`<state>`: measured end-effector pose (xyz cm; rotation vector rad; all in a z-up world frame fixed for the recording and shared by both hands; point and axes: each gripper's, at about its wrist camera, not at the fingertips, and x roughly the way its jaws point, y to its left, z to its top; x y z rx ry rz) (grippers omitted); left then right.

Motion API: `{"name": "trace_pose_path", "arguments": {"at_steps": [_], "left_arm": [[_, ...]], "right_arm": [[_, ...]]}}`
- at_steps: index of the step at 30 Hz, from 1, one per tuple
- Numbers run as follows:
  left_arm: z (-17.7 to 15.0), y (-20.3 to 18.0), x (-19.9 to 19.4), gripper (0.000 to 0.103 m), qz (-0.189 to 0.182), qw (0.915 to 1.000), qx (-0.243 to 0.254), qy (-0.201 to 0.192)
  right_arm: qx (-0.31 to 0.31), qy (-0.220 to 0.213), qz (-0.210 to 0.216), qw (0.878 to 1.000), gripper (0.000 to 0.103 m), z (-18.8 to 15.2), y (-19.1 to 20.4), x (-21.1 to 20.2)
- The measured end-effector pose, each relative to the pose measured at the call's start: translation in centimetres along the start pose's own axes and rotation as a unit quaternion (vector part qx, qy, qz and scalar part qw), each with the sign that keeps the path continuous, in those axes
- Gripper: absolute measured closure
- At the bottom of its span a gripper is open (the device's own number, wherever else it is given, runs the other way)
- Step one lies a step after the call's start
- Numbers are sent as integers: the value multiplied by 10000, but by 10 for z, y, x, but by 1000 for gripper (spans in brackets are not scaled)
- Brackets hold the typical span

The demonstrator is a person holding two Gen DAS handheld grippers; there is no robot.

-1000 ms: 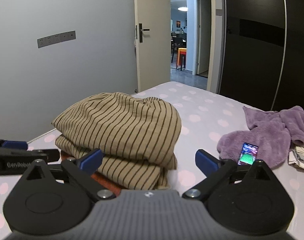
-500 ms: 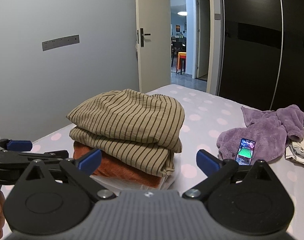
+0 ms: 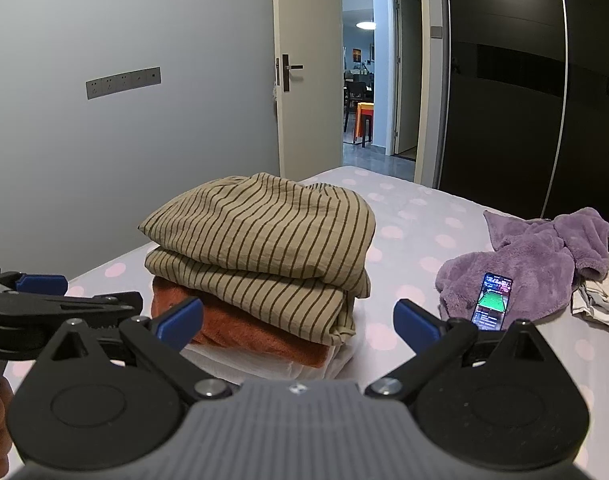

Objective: Fold clothes
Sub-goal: 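Open both grippers and withdraw from the stacked trousers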

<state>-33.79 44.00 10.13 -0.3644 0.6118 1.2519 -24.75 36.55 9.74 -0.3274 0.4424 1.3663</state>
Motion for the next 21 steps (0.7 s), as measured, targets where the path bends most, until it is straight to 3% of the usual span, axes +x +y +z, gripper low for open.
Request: {"name": "trace_pose_path", "arguments": {"at_steps": [21], "left_arm": [[3,2,-5,24,22,10000,30,-57]], "right_arm": [[15,8,-1,10000,1,1,5,0]]}}
